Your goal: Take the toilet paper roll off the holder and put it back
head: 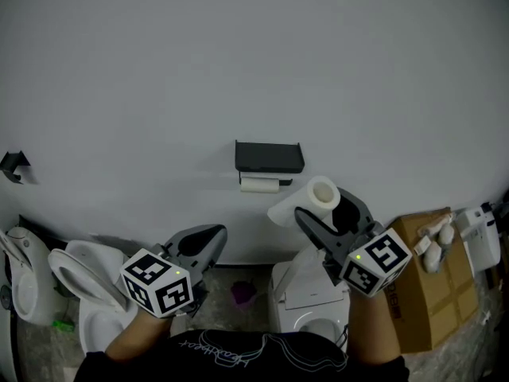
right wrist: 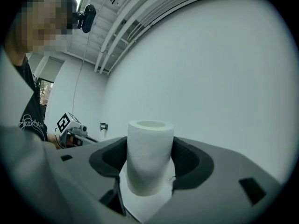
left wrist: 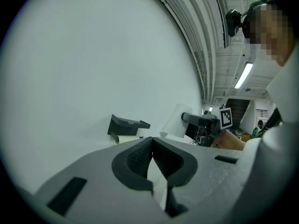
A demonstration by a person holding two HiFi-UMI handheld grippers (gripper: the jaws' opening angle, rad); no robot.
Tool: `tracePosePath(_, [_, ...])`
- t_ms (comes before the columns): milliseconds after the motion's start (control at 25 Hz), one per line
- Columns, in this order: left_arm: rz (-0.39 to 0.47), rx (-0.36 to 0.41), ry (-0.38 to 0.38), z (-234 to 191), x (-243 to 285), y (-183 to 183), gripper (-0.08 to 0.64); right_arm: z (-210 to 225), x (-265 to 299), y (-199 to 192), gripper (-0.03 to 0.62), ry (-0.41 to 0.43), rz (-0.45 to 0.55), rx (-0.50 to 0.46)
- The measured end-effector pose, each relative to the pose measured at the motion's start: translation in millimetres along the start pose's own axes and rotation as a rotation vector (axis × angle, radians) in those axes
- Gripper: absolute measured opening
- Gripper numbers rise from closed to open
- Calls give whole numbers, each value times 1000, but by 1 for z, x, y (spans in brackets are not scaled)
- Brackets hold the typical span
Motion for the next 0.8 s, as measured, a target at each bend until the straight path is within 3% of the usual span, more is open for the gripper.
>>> tracePosePath(440, [-25, -19, -21, -54, 18, 2, 5, 31, 75, 23, 288, -51, 15, -57])
tracePosePath(800, [-37, -40, -10, -95, 23, 2, 5, 46, 143, 13, 288, -71, -29, -57])
Point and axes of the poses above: the fingertips, and each gripper's own axes: x forward along the fingers, z to its right, y out of its top, the point moved 6 cm from there along -x, backward along the fingers, and after that the axes turned 8 degrees about -y, right-handed, at the moved point
